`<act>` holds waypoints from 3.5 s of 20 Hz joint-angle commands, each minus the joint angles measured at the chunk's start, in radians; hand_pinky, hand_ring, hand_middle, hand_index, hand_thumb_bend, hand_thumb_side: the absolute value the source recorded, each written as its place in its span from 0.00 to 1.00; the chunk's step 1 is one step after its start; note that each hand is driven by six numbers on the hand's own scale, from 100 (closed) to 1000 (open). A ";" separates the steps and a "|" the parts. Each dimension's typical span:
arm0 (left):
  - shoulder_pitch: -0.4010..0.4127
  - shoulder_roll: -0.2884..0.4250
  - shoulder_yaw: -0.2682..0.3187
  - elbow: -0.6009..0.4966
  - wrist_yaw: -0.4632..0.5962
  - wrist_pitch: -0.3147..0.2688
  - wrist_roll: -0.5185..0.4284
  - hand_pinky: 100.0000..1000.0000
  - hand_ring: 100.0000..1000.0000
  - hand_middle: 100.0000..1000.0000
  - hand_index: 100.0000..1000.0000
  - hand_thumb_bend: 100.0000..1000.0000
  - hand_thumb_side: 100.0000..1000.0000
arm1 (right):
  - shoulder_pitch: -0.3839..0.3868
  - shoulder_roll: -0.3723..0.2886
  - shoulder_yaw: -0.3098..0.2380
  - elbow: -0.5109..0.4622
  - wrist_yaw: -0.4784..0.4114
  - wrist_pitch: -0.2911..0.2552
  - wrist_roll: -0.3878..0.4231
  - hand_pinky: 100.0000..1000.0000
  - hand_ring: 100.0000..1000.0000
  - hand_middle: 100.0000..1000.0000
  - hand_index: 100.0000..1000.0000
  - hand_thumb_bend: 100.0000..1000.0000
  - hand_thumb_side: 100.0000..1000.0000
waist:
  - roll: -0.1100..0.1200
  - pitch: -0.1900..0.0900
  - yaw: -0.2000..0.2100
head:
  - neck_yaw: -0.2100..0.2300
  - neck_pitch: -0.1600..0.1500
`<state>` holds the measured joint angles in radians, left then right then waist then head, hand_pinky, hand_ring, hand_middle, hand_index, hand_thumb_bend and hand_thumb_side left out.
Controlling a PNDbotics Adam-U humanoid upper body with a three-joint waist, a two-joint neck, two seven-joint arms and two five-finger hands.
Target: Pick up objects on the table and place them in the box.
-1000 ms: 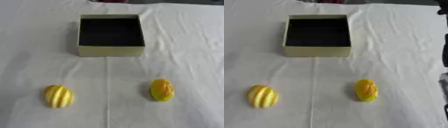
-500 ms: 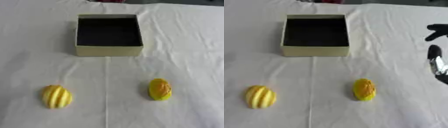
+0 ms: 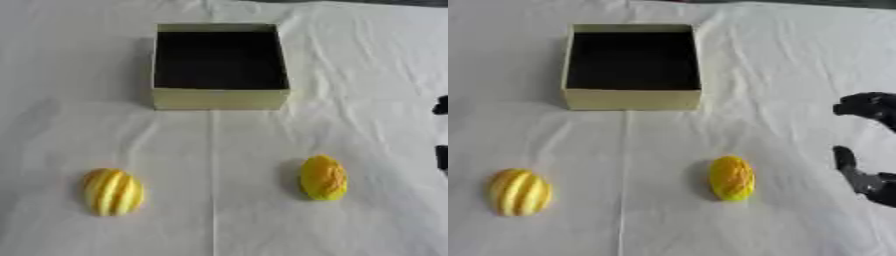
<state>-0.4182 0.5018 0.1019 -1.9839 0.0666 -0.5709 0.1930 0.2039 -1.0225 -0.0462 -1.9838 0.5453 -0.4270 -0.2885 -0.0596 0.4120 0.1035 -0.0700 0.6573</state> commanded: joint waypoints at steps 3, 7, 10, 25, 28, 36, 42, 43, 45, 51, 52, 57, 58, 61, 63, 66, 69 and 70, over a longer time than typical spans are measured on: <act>0.000 0.027 0.003 -0.016 -0.006 -0.003 -0.002 0.87 0.79 0.74 0.86 0.00 0.57 | -0.018 -0.087 0.028 -0.016 0.069 0.036 0.011 0.84 0.81 0.76 0.85 0.00 0.34 | 0.001 -0.018 0.000 | 0.002 -0.014; 0.000 0.022 0.000 -0.016 -0.003 0.001 -0.007 0.87 0.79 0.74 0.86 0.00 0.57 | -0.072 -0.135 0.067 -0.016 0.027 0.055 0.079 0.85 0.82 0.75 0.87 0.00 0.41 | -0.001 -0.020 0.007 | -0.009 -0.006; -0.003 0.017 -0.004 -0.016 0.002 0.005 -0.013 0.87 0.79 0.74 0.86 0.00 0.57 | -0.123 -0.161 0.100 -0.016 -0.050 0.059 0.171 0.87 0.84 0.73 0.86 0.00 0.37 | -0.004 -0.023 0.016 | -0.020 0.004; -0.016 -0.005 -0.021 -0.016 0.038 0.028 -0.052 0.87 0.79 0.74 0.86 0.00 0.58 | -0.284 -0.144 0.198 -0.016 -0.237 0.041 0.478 0.92 0.87 0.69 0.87 0.00 0.15 | -0.018 -0.043 0.047 | -0.036 0.023; -0.016 -0.007 -0.022 -0.016 0.043 0.030 -0.058 0.87 0.79 0.74 0.86 0.00 0.58 | -0.295 -0.129 0.214 -0.016 -0.222 0.032 0.488 0.92 0.87 0.68 0.87 0.00 0.10 | -0.019 -0.041 0.049 | -0.034 0.025; -0.018 -0.018 -0.028 -0.016 0.052 0.037 -0.072 0.87 0.79 0.74 0.86 0.00 0.58 | -0.314 -0.116 0.267 -0.016 -0.116 0.047 0.470 0.93 0.88 0.72 0.89 0.00 0.09 | -0.016 -0.040 0.051 | -0.047 0.019; -0.014 -0.023 -0.033 -0.016 0.055 0.044 -0.086 0.87 0.79 0.74 0.86 0.00 0.58 | -0.315 -0.106 0.297 -0.016 -0.078 0.046 0.494 0.94 0.89 0.74 0.90 0.00 0.08 | -0.017 -0.039 0.053 | -0.049 0.021; -0.014 -0.023 -0.033 -0.016 0.055 0.045 -0.087 0.88 0.79 0.74 0.86 0.00 0.58 | -0.314 -0.103 0.298 -0.016 -0.075 0.043 0.495 0.94 0.89 0.74 0.90 0.00 0.04 | -0.017 -0.038 0.052 | -0.047 0.021; -0.014 -0.023 -0.033 -0.016 0.056 0.046 -0.089 0.88 0.79 0.74 0.86 0.00 0.58 | -0.311 -0.099 0.299 -0.016 -0.068 0.037 0.496 0.95 0.89 0.74 0.90 0.00 0.04 | -0.017 -0.038 0.052 | -0.045 0.021; -0.015 -0.023 -0.035 -0.016 0.060 0.046 -0.091 0.88 0.78 0.74 0.86 0.00 0.58 | -0.316 -0.089 0.307 -0.016 -0.054 0.055 0.484 0.95 0.89 0.75 0.90 0.00 0.07 | -0.016 -0.038 0.053 | -0.046 0.020; -0.015 -0.024 -0.036 -0.016 0.060 0.046 -0.092 0.88 0.78 0.73 0.85 0.00 0.58 | -0.319 -0.085 0.309 -0.016 -0.050 0.063 0.483 0.95 0.89 0.75 0.90 0.00 0.07 | -0.016 -0.037 0.053 | -0.046 0.020; -0.013 -0.028 -0.039 -0.016 0.062 0.049 -0.098 0.88 0.78 0.73 0.85 0.00 0.58 | -0.337 -0.053 0.325 -0.016 -0.025 0.084 0.480 0.95 0.89 0.75 0.91 0.00 0.09 | -0.013 -0.032 0.055 | -0.047 0.023; -0.013 -0.029 -0.039 -0.016 0.062 0.050 -0.099 0.88 0.78 0.73 0.85 0.00 0.58 | -0.341 -0.047 0.327 -0.016 -0.022 0.084 0.481 0.95 0.89 0.75 0.91 0.00 0.09 | -0.012 -0.031 0.055 | -0.048 0.023; -0.011 -0.031 -0.040 -0.016 0.062 0.051 -0.102 0.88 0.78 0.73 0.85 0.00 0.58 | -0.354 -0.039 0.336 -0.016 -0.014 0.085 0.489 0.95 0.89 0.75 0.91 0.00 0.11 | -0.010 -0.028 0.055 | -0.050 0.022; -0.011 -0.033 -0.041 -0.016 0.063 0.051 -0.103 0.88 0.78 0.73 0.85 0.00 0.58 | -0.362 -0.035 0.346 -0.016 -0.006 0.087 0.504 0.95 0.89 0.75 0.91 0.00 0.15 | -0.009 -0.027 0.056 | -0.052 0.021; -0.013 -0.035 -0.043 -0.016 0.065 0.052 -0.105 0.88 0.78 0.73 0.85 0.00 0.58 | -0.372 -0.026 0.363 -0.016 0.003 0.100 0.536 0.95 0.89 0.75 0.90 0.00 0.19 | -0.007 -0.025 0.058 | -0.055 0.022; -0.014 -0.036 -0.044 -0.016 0.067 0.053 -0.107 0.88 0.78 0.73 0.85 0.00 0.58 | -0.380 -0.017 0.376 -0.016 0.000 0.121 0.565 0.95 0.89 0.75 0.90 0.00 0.21 | -0.007 -0.024 0.060 | -0.057 0.020; -0.014 -0.037 -0.045 -0.016 0.068 0.054 -0.108 0.88 0.78 0.73 0.85 0.00 0.58 | -0.385 -0.014 0.378 -0.016 -0.002 0.127 0.574 0.95 0.89 0.75 0.90 0.00 0.21 | -0.007 -0.024 0.061 | -0.057 0.019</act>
<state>-0.4231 0.4559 0.0563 -1.9839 0.1300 -0.5179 0.0889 -0.1754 -1.0233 0.3327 -1.9843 0.5400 -0.3051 0.2717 -0.0703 0.4055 0.1644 -0.1250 0.6770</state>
